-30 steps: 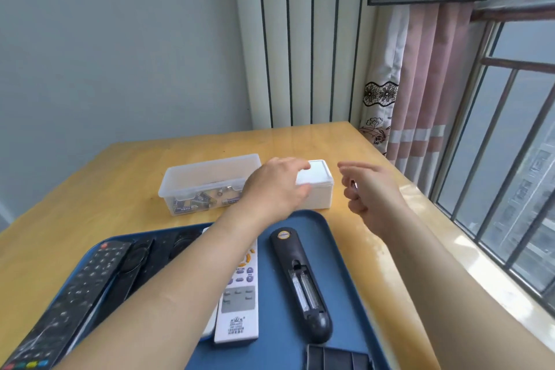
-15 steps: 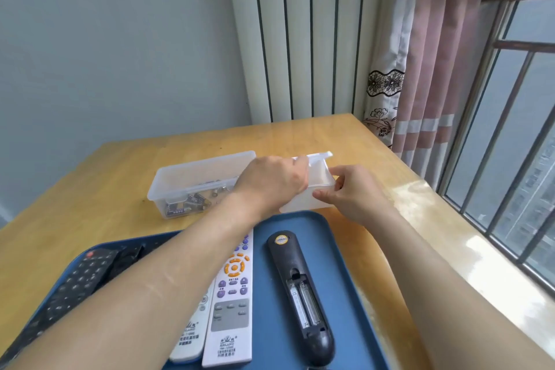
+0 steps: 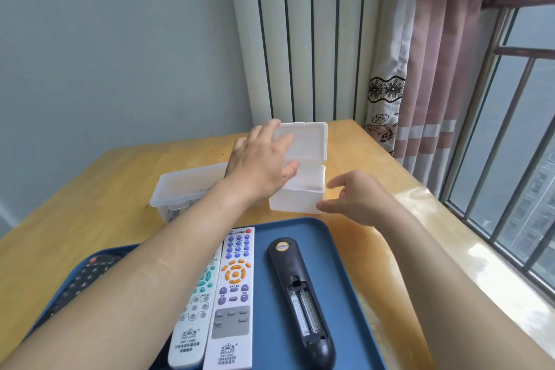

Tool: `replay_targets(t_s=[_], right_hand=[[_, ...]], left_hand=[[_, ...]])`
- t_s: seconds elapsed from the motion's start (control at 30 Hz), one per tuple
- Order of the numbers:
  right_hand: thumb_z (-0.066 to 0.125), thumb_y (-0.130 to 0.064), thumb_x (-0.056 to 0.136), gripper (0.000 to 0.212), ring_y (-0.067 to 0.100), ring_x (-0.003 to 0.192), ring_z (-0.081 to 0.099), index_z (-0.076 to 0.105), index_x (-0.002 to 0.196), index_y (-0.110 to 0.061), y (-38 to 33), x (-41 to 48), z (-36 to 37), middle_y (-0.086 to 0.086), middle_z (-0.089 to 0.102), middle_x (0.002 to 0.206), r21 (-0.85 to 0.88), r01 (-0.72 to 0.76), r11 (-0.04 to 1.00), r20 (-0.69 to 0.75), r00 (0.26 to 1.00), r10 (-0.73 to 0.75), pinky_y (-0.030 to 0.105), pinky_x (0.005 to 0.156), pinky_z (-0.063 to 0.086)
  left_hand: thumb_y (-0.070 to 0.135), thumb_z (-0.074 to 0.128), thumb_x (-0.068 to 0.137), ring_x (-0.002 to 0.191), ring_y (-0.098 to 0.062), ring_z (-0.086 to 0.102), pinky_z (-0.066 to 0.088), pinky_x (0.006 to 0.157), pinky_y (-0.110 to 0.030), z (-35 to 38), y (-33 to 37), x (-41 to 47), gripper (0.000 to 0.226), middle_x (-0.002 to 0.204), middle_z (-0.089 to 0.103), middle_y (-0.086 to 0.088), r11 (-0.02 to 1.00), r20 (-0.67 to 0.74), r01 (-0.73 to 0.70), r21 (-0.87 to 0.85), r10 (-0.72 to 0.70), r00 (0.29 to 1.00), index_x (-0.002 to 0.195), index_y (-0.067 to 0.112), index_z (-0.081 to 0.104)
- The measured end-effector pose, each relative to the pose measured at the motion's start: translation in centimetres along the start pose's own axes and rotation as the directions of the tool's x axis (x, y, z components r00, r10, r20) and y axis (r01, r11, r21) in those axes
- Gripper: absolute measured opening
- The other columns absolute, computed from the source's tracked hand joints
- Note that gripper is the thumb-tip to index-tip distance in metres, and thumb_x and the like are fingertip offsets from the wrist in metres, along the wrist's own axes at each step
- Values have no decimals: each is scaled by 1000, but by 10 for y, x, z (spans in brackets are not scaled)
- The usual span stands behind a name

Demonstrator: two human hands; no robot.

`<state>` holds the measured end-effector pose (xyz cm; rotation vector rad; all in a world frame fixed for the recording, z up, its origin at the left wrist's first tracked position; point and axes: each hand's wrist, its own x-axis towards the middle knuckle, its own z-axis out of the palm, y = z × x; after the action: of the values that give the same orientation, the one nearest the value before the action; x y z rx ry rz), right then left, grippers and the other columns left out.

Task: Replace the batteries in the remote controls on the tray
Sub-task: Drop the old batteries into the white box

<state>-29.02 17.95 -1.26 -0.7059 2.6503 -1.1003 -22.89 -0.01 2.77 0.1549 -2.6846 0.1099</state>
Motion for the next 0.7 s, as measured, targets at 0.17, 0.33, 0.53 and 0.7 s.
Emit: replay_targets(t_s=[0.17, 0.33, 0.53, 0.7], right_hand=[[65, -8, 81, 31, 14, 56, 49, 67, 111, -16, -2, -6, -4, -2, 49, 62, 6, -58, 998, 96, 994, 57, 23, 53, 41], [36, 9, 86, 40, 13, 49, 34, 65, 111, -3, -13, -11, -16, 4, 40, 63, 804, -196, 562, 94, 974, 205, 24, 49, 34], [35, 1, 91, 23, 17, 69, 50, 54, 104, -5, -24, -12, -12, 7, 37, 83, 871, -129, -475, 269, 933, 240, 42, 86, 46], [26, 5, 88, 38, 30, 121, 54, 48, 118, -4, -34, -14, -12, 14, 43, 111, 898, -105, -426, 233, 937, 260, 48, 112, 32]], left_hand=[[59, 41, 93, 137, -24, 32, 28, 107, -40, 10, 3, -22, 48, 150, 34, -8, 995, 329, -94, 38, 76, 941, 126, 26, 55], [52, 38, 98, 76, -19, 49, 28, 107, -34, 14, 9, -29, 45, 63, 49, 5, 991, 273, -135, -11, 133, 953, 68, 20, 49], [33, 57, 94, 78, -21, 59, 47, 74, -35, 18, 17, -31, 23, 82, 64, -2, 885, -3, -40, -463, 44, 999, 80, 17, 64], [35, 78, 75, 106, -16, 50, 45, 88, -31, 17, 11, -32, 53, 115, 53, 2, 921, -107, 39, -389, -87, 990, 122, 25, 56]])
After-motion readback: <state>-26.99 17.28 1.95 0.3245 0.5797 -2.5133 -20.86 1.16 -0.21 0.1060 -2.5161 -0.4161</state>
